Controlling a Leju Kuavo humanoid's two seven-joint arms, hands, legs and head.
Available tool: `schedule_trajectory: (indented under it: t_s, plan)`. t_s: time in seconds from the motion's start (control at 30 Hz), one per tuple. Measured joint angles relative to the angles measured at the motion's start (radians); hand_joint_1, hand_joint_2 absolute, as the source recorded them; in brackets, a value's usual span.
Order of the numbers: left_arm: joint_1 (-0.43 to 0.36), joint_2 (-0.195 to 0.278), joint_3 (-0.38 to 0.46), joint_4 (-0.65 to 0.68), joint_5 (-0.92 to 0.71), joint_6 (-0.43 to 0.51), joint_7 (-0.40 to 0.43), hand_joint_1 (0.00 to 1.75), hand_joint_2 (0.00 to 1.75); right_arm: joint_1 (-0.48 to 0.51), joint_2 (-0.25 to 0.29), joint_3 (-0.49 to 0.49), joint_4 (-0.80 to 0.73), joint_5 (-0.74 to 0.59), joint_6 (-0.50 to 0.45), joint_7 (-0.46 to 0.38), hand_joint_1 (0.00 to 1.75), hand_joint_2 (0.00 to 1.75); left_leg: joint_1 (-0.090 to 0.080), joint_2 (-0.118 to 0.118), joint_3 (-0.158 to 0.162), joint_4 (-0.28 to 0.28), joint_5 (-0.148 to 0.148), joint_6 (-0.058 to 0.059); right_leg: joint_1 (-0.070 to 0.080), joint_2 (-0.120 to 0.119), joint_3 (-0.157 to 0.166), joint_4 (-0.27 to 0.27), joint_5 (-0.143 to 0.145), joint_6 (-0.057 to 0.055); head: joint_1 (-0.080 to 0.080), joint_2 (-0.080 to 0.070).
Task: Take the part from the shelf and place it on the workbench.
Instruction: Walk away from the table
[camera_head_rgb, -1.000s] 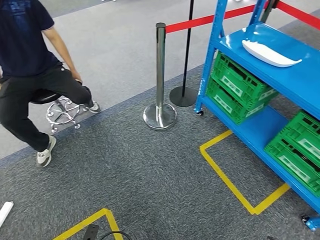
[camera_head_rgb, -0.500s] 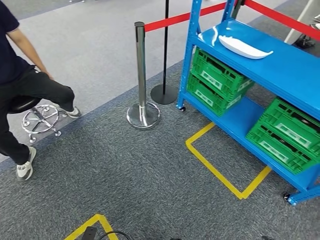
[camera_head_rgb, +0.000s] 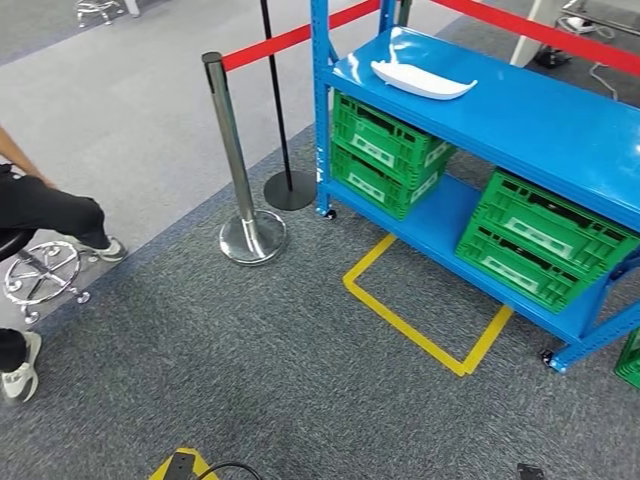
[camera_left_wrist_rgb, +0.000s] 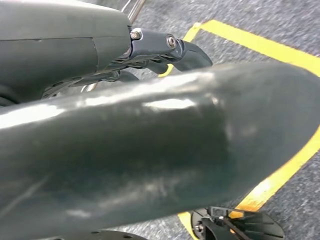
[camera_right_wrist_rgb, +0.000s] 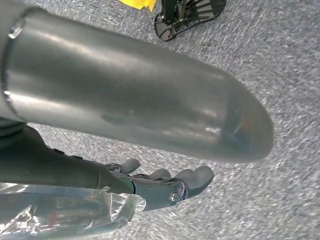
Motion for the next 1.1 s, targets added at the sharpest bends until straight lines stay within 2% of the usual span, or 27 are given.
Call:
schedule_trajectory:
  t_s: [0.03, 0.07, 0.13, 0.17, 0.2, 0.23, 0.27, 0.3, 0.33, 0.37, 0.4, 0.43, 0.47, 0.5, 0.57, 0.6, 0.63, 0.67, 0.73, 0.8, 0.87, 0.9, 0.93, 0.97, 1.0, 1.03, 1.1]
  plan:
    - [0.0, 0.0, 0.0, 0.0, 0.001, 0.001, -0.002, 0.0, 0.0, 0.0, 0.0, 0.0, 0.0, 0.001, 0.001, 0.0, 0.0, 0.0, 0.004, -0.015, 0.032, -0.068, 0.04, -0.001, -0.002, 0.011, 0.0, 0.0, 0.001, 0.003, 0.0, 0.0]
    - [0.001, 0.0, 0.0, 0.0, 0.002, 0.001, -0.004, 0.0, 0.0, -0.001, 0.0, 0.001, 0.0, 0.001, 0.001, 0.0, 0.0, 0.0, 0.009, -0.039, 0.065, -0.14, 0.07, -0.003, -0.002, 0.022, -0.003, 0.003, 0.002, 0.008, -0.001, 0.0]
    - [-0.001, 0.0, 0.0, 0.0, 0.004, 0.001, -0.004, 0.0, 0.0, -0.003, 0.0, 0.001, 0.0, 0.003, 0.001, 0.001, 0.0, 0.0, 0.015, -0.078, 0.103, -0.228, 0.094, -0.002, -0.002, 0.042, -0.012, 0.005, 0.006, 0.021, -0.002, 0.0]
    - [-0.001, 0.0, 0.0, 0.0, 0.004, 0.001, -0.003, 0.0, 0.0, -0.002, 0.0, 0.002, 0.0, 0.006, 0.001, 0.002, 0.0, 0.0, 0.014, -0.083, 0.106, -0.239, 0.092, 0.003, -0.003, 0.051, -0.017, 0.003, 0.009, 0.029, -0.002, 0.0]
    - [-0.003, 0.001, 0.0, 0.0, 0.004, 0.001, -0.003, 0.0, 0.0, 0.001, 0.0, 0.003, 0.0, 0.009, 0.0, 0.004, 0.0, 0.0, 0.013, -0.074, 0.104, -0.24, 0.093, 0.011, -0.007, 0.06, -0.022, -0.001, 0.014, 0.037, -0.003, 0.0]
    - [-0.004, 0.002, 0.0, 0.0, 0.005, 0.0, -0.002, 0.0, 0.0, 0.005, 0.0, 0.005, 0.0, 0.012, 0.0, 0.007, 0.0, 0.0, 0.012, -0.064, 0.104, -0.243, 0.097, 0.02, -0.009, 0.059, -0.027, -0.002, 0.015, 0.043, -0.002, 0.0]
    - [-0.006, 0.003, 0.001, 0.0, 0.005, -0.001, -0.001, 0.0, 0.0, 0.008, 0.0, 0.007, 0.0, 0.015, -0.001, 0.009, 0.0, 0.0, 0.011, -0.053, 0.104, -0.246, 0.1, 0.029, -0.009, 0.045, -0.036, 0.01, 0.006, 0.047, 0.0, 0.0]
    - [-0.007, 0.004, 0.001, 0.0, 0.005, -0.001, -0.001, 0.0, 0.0, 0.008, 0.0, 0.009, 0.0, 0.017, -0.001, 0.011, 0.0, 0.0, 0.011, -0.041, 0.104, -0.249, 0.102, 0.036, -0.007, 0.022, -0.054, 0.043, -0.014, 0.05, 0.003, 0.0]
    - [-0.008, 0.005, 0.001, 0.0, 0.006, -0.003, 0.0, 0.0, 0.0, 0.007, 0.0, 0.011, 0.0, 0.018, -0.001, 0.013, 0.0, 0.0, 0.009, -0.029, 0.104, -0.249, 0.102, 0.04, -0.005, -0.006, -0.079, 0.099, -0.045, 0.051, 0.006, 0.0]
    - [-0.008, 0.006, 0.001, 0.0, 0.006, -0.006, 0.001, 0.0, 0.0, 0.005, 0.0, 0.013, 0.0, 0.019, -0.001, 0.015, 0.0, 0.0, 0.006, -0.016, 0.104, -0.249, 0.101, 0.044, -0.003, -0.028, -0.11, 0.17, -0.081, 0.051, 0.008, 0.0]
    - [-0.007, 0.008, 0.001, 0.0, 0.006, -0.009, 0.003, 0.0, 0.0, 0.004, 0.0, 0.016, 0.0, 0.021, -0.001, 0.018, 0.0, 0.0, 0.003, -0.004, 0.104, -0.249, 0.101, 0.045, -0.003, -0.039, -0.14, 0.237, -0.109, 0.052, 0.008, 0.0]
    - [-0.008, 0.01, 0.001, 0.0, 0.007, -0.014, 0.005, 0.0, 0.0, 0.004, 0.0, 0.018, 0.0, 0.023, -0.002, 0.02, 0.0, 0.0, 0.001, 0.009, 0.104, -0.249, 0.1, 0.046, -0.003, -0.044, -0.157, 0.28, -0.122, 0.052, 0.008, 0.0]
    - [-0.008, 0.012, 0.002, 0.0, 0.007, -0.018, 0.007, 0.0, 0.0, 0.007, 0.0, 0.019, 0.0, 0.025, -0.003, 0.022, 0.0, 0.0, 0.0, 0.019, 0.106, -0.248, 0.099, 0.046, -0.002, -0.046, -0.153, 0.282, -0.114, 0.051, 0.008, 0.0]
    - [-0.01, 0.014, 0.002, 0.0, 0.008, -0.022, 0.008, 0.0, 0.0, 0.009, 0.0, 0.021, 0.0, 0.027, -0.004, 0.024, 0.0, 0.0, -0.001, 0.029, 0.108, -0.248, 0.098, 0.046, -0.002, -0.049, -0.129, 0.244, -0.09, 0.049, 0.008, 0.0]
    - [-0.012, 0.018, 0.002, 0.0, 0.009, -0.026, 0.011, 0.0, 0.0, 0.009, 0.0, 0.024, 0.0, 0.031, -0.006, 0.025, 0.0, 0.0, -0.003, 0.045, 0.114, -0.247, 0.093, 0.041, 0.003, -0.074, -0.045, 0.102, -0.035, 0.044, 0.008, 0.0]
    - [-0.014, 0.019, 0.002, 0.0, 0.009, -0.027, 0.014, 0.0, 0.0, 0.007, 0.0, 0.025, 0.0, 0.033, -0.007, 0.025, 0.0, 0.0, -0.006, 0.052, 0.116, -0.246, 0.09, 0.038, 0.005, -0.085, -0.013, 0.046, -0.02, 0.039, 0.008, 0.0]
    - [-0.015, 0.021, 0.003, 0.0, 0.01, -0.027, 0.016, 0.0, 0.0, 0.005, 0.0, 0.026, 0.0, 0.035, -0.007, 0.025, 0.0, 0.0, -0.008, 0.058, 0.118, -0.246, 0.089, 0.033, 0.008, -0.093, 0.006, 0.014, -0.015, 0.035, 0.007, 0.0]
    - [-0.017, 0.023, 0.003, 0.0, 0.009, -0.028, 0.018, 0.0, 0.0, 0.004, 0.0, 0.026, 0.0, 0.035, -0.008, 0.025, 0.0, 0.0, -0.01, 0.064, 0.119, -0.246, 0.089, 0.029, 0.011, -0.093, 0.01, 0.006, -0.019, 0.03, 0.006, 0.0]
    - [-0.019, 0.023, 0.003, 0.0, 0.0, -0.024, 0.015, 0.0, 0.0, 0.006, 0.0, 0.026, 0.0, 0.028, -0.011, 0.024, 0.0, 0.0, -0.008, 0.069, 0.121, -0.246, 0.087, 0.018, 0.009, -0.076, 0.007, 0.004, -0.015, 0.019, 0.007, 0.0]
    - [-0.016, 0.018, 0.003, 0.0, -0.01, -0.012, 0.002, 0.0, 0.0, 0.006, 0.0, 0.026, 0.0, 0.02, -0.015, 0.023, 0.0, 0.0, -0.006, 0.045, 0.108, -0.212, 0.059, 0.005, 0.005, -0.061, 0.007, 0.0, -0.01, 0.007, 0.004, 0.0]
    - [-0.009, 0.011, 0.003, 0.0, -0.014, -0.002, -0.007, 0.0, 0.0, 0.004, 0.0, 0.026, 0.0, 0.017, -0.017, 0.02, 0.0, 0.0, -0.003, 0.013, 0.054, -0.095, -0.006, -0.003, 0.001, -0.046, 0.005, -0.002, -0.007, 0.0, 0.0, 0.0]
    - [-0.005, 0.008, 0.003, 0.0, -0.015, 0.0, -0.009, 0.0, 0.0, 0.003, 0.0, 0.026, 0.0, 0.017, -0.017, 0.019, 0.0, 0.0, -0.002, 0.007, 0.019, -0.022, -0.036, -0.004, 0.001, -0.037, 0.003, -0.002, -0.006, -0.002, 0.0, 0.0]
    - [-0.002, 0.007, 0.003, 0.0, -0.015, 0.0, -0.01, 0.0, 0.0, 0.003, 0.0, 0.026, 0.0, 0.016, -0.018, 0.019, 0.0, 0.0, -0.002, 0.005, -0.008, 0.03, -0.051, -0.005, 0.001, -0.027, 0.002, -0.002, -0.006, -0.002, 0.0, 0.0]
    - [0.001, 0.005, 0.003, 0.0, -0.015, 0.0, -0.01, 0.0, 0.0, 0.004, 0.0, 0.026, 0.0, 0.016, -0.018, 0.018, 0.0, 0.0, -0.001, 0.005, -0.02, 0.05, -0.046, -0.005, 0.0, -0.017, 0.001, -0.001, -0.005, -0.002, 0.0, 0.0]
    - [0.002, 0.005, 0.003, 0.0, -0.015, 0.0, -0.01, 0.0, 0.0, 0.005, 0.0, 0.026, 0.0, 0.016, -0.018, 0.018, 0.0, 0.0, 0.0, 0.003, -0.012, 0.027, -0.02, -0.005, -0.001, -0.007, 0.001, -0.001, -0.004, 0.0, 0.0, 0.0]
    - [0.002, 0.004, 0.003, 0.0, -0.015, 0.0, -0.01, 0.0, 0.0, 0.005, 0.0, 0.026, 0.0, 0.016, -0.017, 0.018, 0.0, 0.0, 0.002, -0.003, 0.014, -0.031, 0.019, -0.005, -0.003, 0.004, 0.001, -0.001, -0.003, 0.002, 0.0, 0.0]
    - [0.002, 0.002, 0.003, 0.0, -0.015, 0.0, -0.01, 0.0, 0.0, 0.003, 0.0, 0.026, 0.0, 0.016, -0.017, 0.016, 0.0, 0.0, 0.011, -0.045, 0.078, -0.17, 0.079, -0.005, -0.003, 0.026, -0.003, 0.002, 0.0, 0.011, -0.001, 0.0]
